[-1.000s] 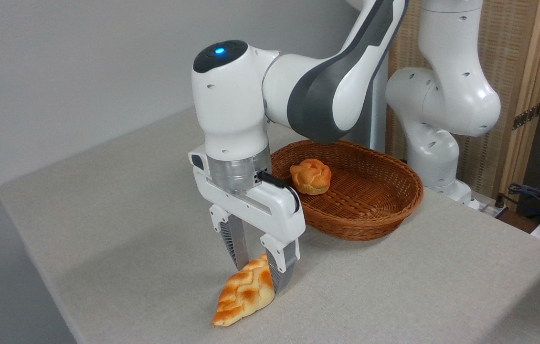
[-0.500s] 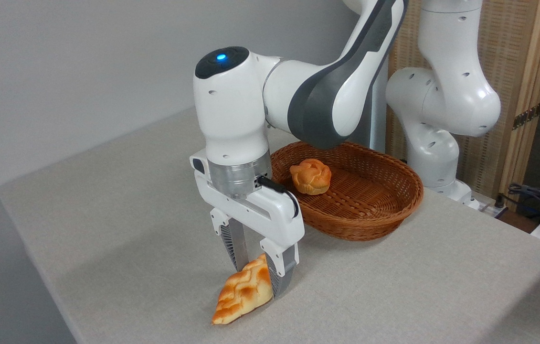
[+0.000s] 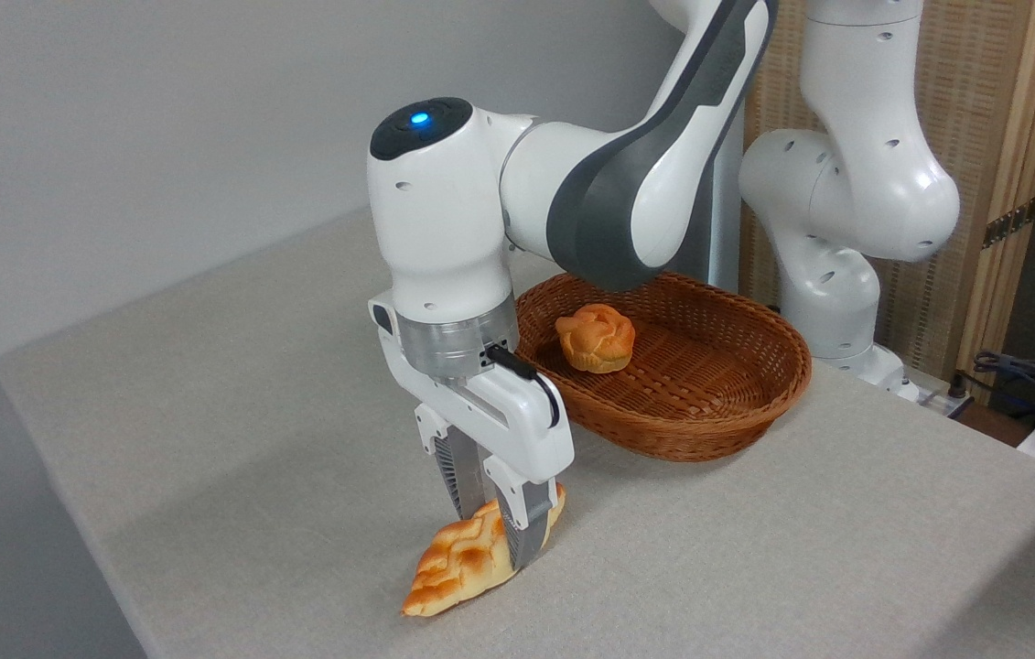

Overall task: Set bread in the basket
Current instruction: 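Close the gripper on the middle of the braided loaf, then lift the held loaf and carry it over the wicker basket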

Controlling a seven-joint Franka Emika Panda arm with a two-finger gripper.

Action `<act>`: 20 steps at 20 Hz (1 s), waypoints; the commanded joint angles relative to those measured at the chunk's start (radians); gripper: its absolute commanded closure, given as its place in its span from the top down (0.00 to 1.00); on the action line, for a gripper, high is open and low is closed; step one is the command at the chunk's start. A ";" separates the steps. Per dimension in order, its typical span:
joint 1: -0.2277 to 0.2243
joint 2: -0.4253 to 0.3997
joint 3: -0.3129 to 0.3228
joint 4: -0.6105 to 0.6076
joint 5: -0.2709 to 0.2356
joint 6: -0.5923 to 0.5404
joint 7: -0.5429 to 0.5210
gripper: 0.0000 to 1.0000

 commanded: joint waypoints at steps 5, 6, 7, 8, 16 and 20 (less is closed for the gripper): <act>-0.004 0.005 0.009 -0.015 0.017 0.021 0.016 0.17; -0.004 0.005 0.009 -0.015 0.017 0.021 0.016 0.17; -0.004 0.005 0.009 -0.014 0.017 0.021 0.016 0.17; -0.004 0.005 0.009 -0.014 0.017 0.021 0.016 0.17; -0.006 -0.063 0.005 0.041 0.012 -0.097 0.012 0.17; -0.007 -0.239 0.008 0.040 0.009 -0.250 0.058 0.17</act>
